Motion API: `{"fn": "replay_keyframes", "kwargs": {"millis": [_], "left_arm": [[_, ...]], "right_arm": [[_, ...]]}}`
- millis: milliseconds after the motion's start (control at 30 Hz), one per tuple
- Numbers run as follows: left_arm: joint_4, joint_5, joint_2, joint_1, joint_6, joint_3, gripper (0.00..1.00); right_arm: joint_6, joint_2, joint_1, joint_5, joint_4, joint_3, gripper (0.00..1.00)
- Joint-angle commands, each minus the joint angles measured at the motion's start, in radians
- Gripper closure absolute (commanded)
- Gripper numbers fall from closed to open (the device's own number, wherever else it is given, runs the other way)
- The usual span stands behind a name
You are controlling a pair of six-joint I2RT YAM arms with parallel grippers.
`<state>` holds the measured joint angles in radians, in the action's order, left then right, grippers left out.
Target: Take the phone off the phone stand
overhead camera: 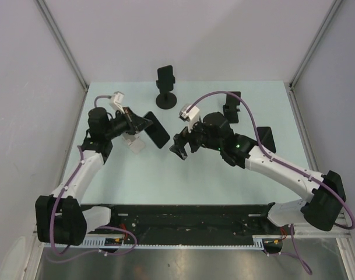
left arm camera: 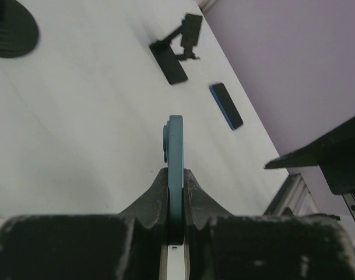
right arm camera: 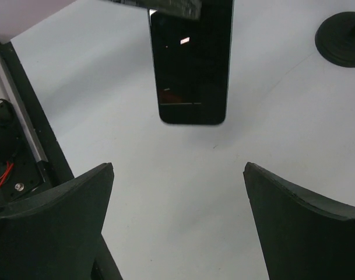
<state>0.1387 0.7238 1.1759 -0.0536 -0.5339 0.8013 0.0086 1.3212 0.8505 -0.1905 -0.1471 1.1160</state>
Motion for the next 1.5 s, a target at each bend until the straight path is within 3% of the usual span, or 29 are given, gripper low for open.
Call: {"fn": "replay_keyframes", "kwargs": {"millis": [0, 233, 433, 1000, 1233, 1333, 1367, 1433, 1467], "left_arm": [[0.039, -0.090, -0.059, -0.100, -0.086, -0.005, 1.00], [0.048, -0.179, -0.078, -0.245, -0.120, -0.004, 1.00], [0.070, -0.201, -0.075, -0.304, -0.161, -0.004, 1.00], [0.102, -0.210, -0.061, -0.347, -0.196, -0.002, 1.00], [0.104, -0.210, -0.048, -0.345, -0.202, -0.004, 1.00], [0.104, -0.210, -0.044, -0.345, -0.215, -0.008, 1.00], [0.104, -0.207, -0.042, -0.345, -0.218, -0.008, 0.99], [0.104, -0.207, -0.041, -0.345, -0.218, -0.010, 0.98], [0.104, -0.207, -0.042, -0.345, -0.216, -0.010, 0.87]], "right_arm": [[-0.059, 0.044, 0.051, 0.167, -0.055, 0.096, 0.00], [-0.059, 0.127, 0.093, 0.233, -0.137, 0.199, 0.00], [-0.056, 0.174, 0.127, 0.335, -0.177, 0.237, 0.00], [-0.021, 0.236, 0.139, 0.456, -0.218, 0.257, 0.02], [-0.021, 0.234, 0.140, 0.434, -0.210, 0.257, 0.25], [-0.019, 0.236, 0.140, 0.434, -0.215, 0.257, 0.45], [-0.019, 0.236, 0.139, 0.437, -0.218, 0.257, 0.56], [-0.021, 0.236, 0.139, 0.447, -0.230, 0.257, 0.65], [-0.022, 0.236, 0.139, 0.456, -0.233, 0.257, 0.71]]}}
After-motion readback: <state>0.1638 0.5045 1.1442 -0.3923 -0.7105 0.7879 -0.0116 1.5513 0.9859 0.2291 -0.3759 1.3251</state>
